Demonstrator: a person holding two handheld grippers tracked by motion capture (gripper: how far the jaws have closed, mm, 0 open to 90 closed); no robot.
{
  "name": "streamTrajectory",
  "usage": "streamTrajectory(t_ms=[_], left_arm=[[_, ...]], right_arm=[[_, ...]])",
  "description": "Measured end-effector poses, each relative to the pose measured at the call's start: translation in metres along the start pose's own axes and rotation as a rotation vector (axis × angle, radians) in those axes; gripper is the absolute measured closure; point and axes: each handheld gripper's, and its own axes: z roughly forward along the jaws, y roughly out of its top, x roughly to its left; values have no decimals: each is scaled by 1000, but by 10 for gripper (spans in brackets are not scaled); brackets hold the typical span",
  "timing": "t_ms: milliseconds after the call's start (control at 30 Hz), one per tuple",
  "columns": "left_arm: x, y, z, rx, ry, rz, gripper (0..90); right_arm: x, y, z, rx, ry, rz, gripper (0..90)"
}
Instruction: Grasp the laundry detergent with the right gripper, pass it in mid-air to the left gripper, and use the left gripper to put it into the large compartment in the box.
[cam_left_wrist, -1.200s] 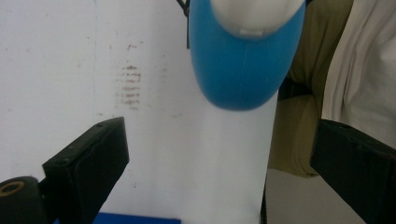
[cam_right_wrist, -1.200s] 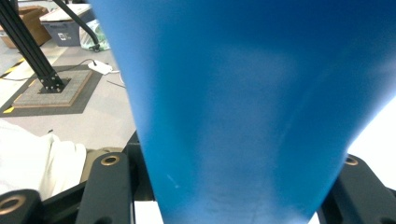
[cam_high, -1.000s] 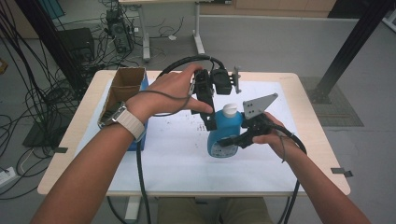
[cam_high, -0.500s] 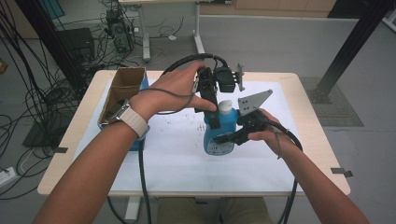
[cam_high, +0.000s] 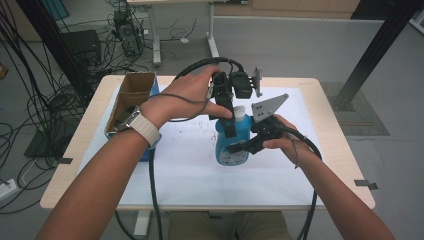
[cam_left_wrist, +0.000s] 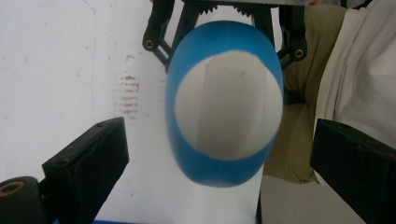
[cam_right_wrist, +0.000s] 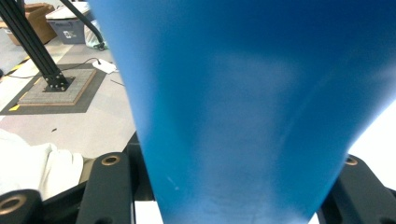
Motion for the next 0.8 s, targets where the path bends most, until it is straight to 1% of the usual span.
streamTrajectory(t_ms=[200, 267, 800], left_arm=[[-1, 3, 1, 1, -1, 6, 51], [-1, 3, 1, 0, 0, 5, 52], [0, 4, 3, 2, 7, -2, 52]], right_arm=[[0, 1, 0, -4, 5, 3, 433], [0, 2, 0, -1, 3, -3, 433], [0, 1, -2, -6, 7, 7, 432]])
